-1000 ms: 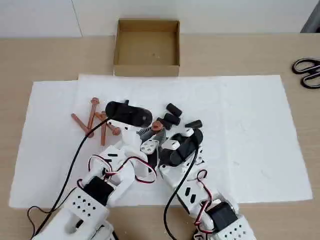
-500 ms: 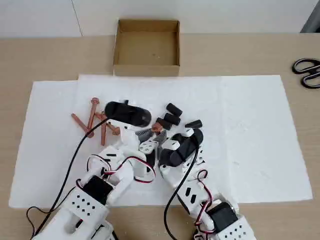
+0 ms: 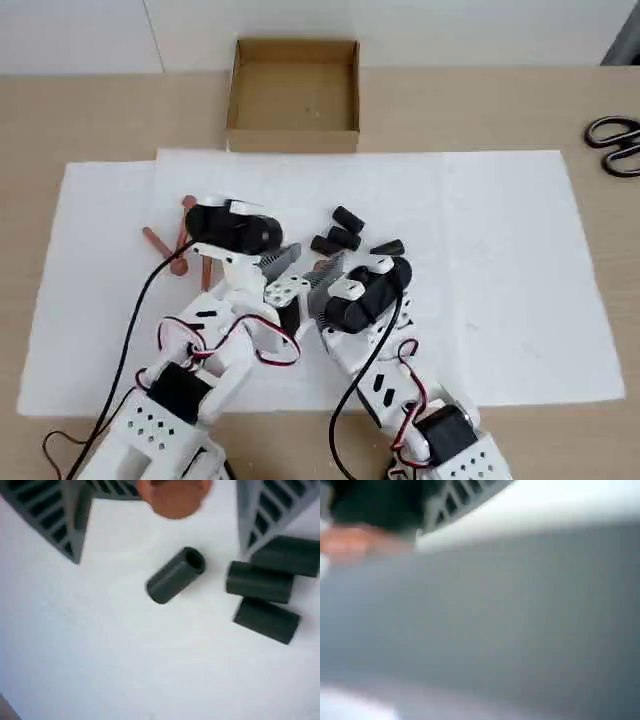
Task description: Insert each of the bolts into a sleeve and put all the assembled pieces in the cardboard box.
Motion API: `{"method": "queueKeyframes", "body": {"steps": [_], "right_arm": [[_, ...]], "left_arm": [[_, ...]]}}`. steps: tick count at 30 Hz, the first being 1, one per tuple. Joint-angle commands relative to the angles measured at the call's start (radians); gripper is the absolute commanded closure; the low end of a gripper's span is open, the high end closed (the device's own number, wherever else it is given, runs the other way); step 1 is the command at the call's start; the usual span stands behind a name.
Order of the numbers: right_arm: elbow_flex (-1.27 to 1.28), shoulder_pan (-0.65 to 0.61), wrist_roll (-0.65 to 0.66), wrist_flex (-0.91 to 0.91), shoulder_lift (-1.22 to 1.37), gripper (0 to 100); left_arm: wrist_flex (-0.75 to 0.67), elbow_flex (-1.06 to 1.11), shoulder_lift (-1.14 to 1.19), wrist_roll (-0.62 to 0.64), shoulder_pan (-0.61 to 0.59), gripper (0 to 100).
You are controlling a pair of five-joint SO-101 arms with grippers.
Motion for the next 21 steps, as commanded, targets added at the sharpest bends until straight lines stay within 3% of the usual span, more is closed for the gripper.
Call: {"method": "queueKeyframes", "body": {"steps": [1,6,12,15,21], "right_arm": [[-0.006,0.013,-0.006,-0.007,-0.022,99.5],[-0.006,0.03,-0.003,-0.001,-0.021,99.5],[-0.043,0.18,0.002,0.104,-0.019,99.5],[-0.115,0.259,0.026,0.157,-0.018,99.5],[-0.35,0.323,0.12,0.16,0.156,99.5]], "left_arm": [[0.003,-0.031,-0.021,0.0,-0.077,80],[0.08,-0.088,-0.021,0.0,-0.281,80],[0.267,-0.163,-0.021,-0.002,-0.591,80],[0.287,-0.165,-0.021,-0.006,-0.73,80],[0.287,-0.165,-0.021,-0.247,-0.87,80]]}}
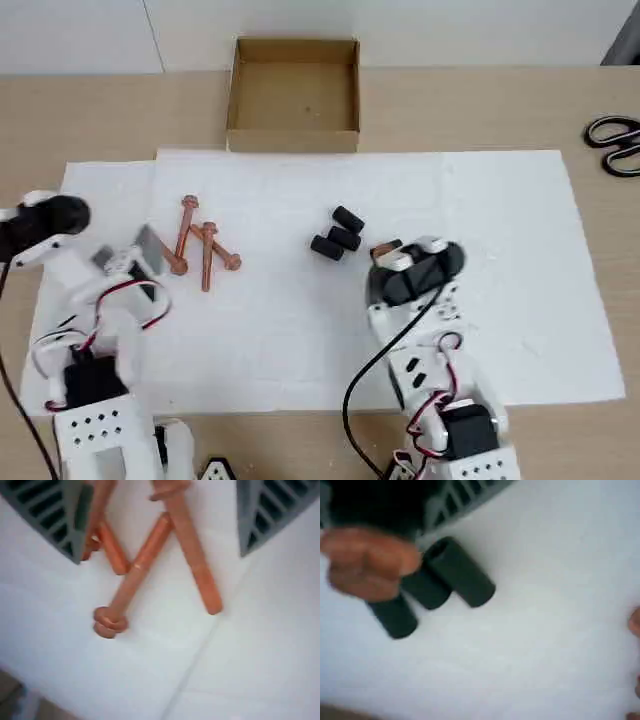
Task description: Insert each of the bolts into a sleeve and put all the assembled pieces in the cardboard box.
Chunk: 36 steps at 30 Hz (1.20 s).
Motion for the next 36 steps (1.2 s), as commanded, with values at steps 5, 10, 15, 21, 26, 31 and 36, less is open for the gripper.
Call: {"method": "queueKeyframes", "body": {"steps": [5,10,15,21,26,31,36], "right_arm": [[-0.517,0.018,0.035,-0.067,0.587,99.5],[-0.896,0.028,0.035,-0.286,1.11,99.5],[-1.26,0.028,0.037,-0.43,1.543,99.5],[-1.676,0.028,0.038,-0.55,1.971,99.5],[-1.989,0.028,0.04,-0.581,2.265,99.5],[-2.22,0.028,0.037,-0.581,2.496,99.5],[-2.403,0.012,0.037,-0.575,2.672,99.5]], "left_arm": [[0.02,-0.045,-0.018,-0.115,-0.041,80],[0.026,-0.045,-0.018,-0.115,-0.043,80],[0.041,-0.045,-0.018,-0.115,-0.043,80],[0.061,-0.045,-0.018,-0.117,-0.043,80],[0.061,-0.044,-0.018,-0.117,-0.043,80],[0.083,-0.045,-0.018,-0.117,-0.043,80],[0.14,-0.045,-0.018,-0.117,-0.043,80]]}}
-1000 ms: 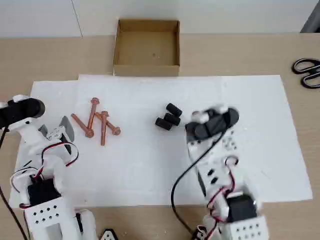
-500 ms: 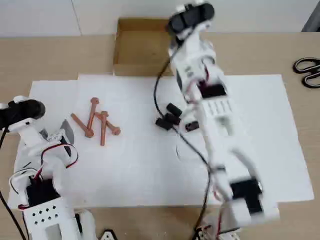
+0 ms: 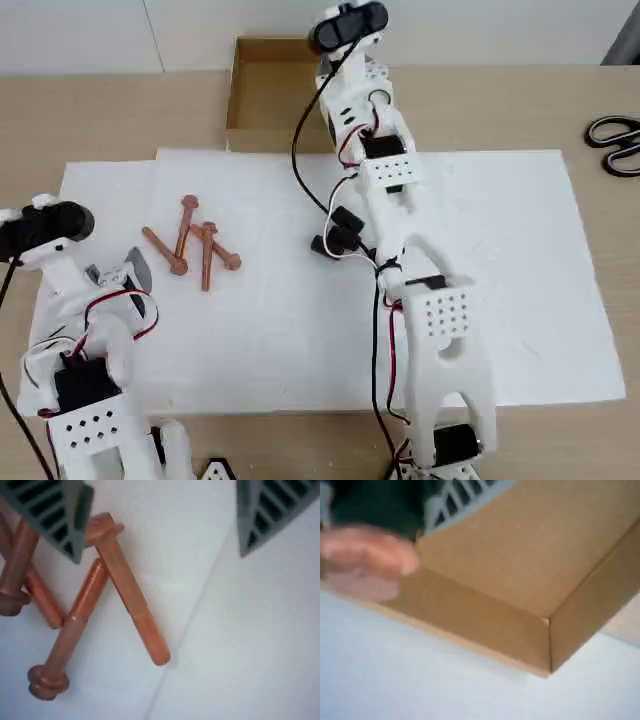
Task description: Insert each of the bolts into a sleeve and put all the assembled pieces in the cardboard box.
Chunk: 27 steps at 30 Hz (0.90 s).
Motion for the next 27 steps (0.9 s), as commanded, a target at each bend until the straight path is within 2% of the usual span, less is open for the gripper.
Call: {"method": "queueKeyframes", "body": {"steps": [1,7,14,21,27], "right_arm": [[-0.186,-0.008,0.009,-0.028,0.064,99.5],[-0.322,-0.008,0.012,-0.025,0.217,99.5],[-0.33,-0.005,0.012,-0.025,0.297,99.3],[-0.33,-0.005,0.012,-0.025,0.32,86.7],[-0.376,-0.005,0.014,-0.005,0.312,86.1]], "left_arm": [[0.035,-0.045,-0.018,-0.011,-0.002,80],[0.046,-0.045,-0.018,-0.011,-0.002,80],[0.046,-0.045,-0.018,-0.011,-0.002,80],[0.046,-0.045,-0.018,-0.011,0.0,80],[0.044,-0.047,-0.018,-0.011,0.0,80]]}}
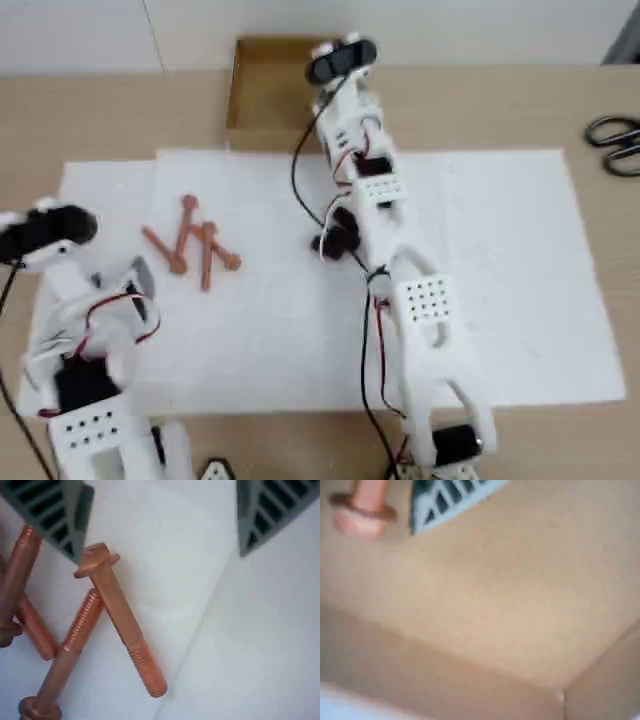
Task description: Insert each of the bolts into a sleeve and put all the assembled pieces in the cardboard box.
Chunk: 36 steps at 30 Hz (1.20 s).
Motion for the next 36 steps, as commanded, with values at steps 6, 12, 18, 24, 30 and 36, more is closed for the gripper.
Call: {"method": "queueKeyframes", "body": {"steps": [6,12,18,24,30,36], "right_arm": [[-0.338,-0.002,0.011,0.206,-0.03,86.0],[-0.641,0.001,0.012,0.464,-0.061,86.2],[-0.632,0.05,0.006,0.785,-0.38,86.2],[-0.632,0.047,0.006,1.256,-0.641,86.2],[-0.628,0.053,-0.028,1.474,-0.866,86.2],[-0.388,0.054,-0.032,1.486,-1.079,86.2]], "left_arm": [[-0.003,-0.05,-0.018,-0.011,0.0,80],[0.0,-0.065,-0.018,-0.044,0.0,80],[0.084,-0.151,-0.018,-0.123,0.0,80],[0.241,-0.234,-0.017,-0.166,0.0,80],[0.393,-0.321,-0.017,-0.169,0.0,80],[0.48,-0.401,-0.017,-0.236,0.0,80]]}}
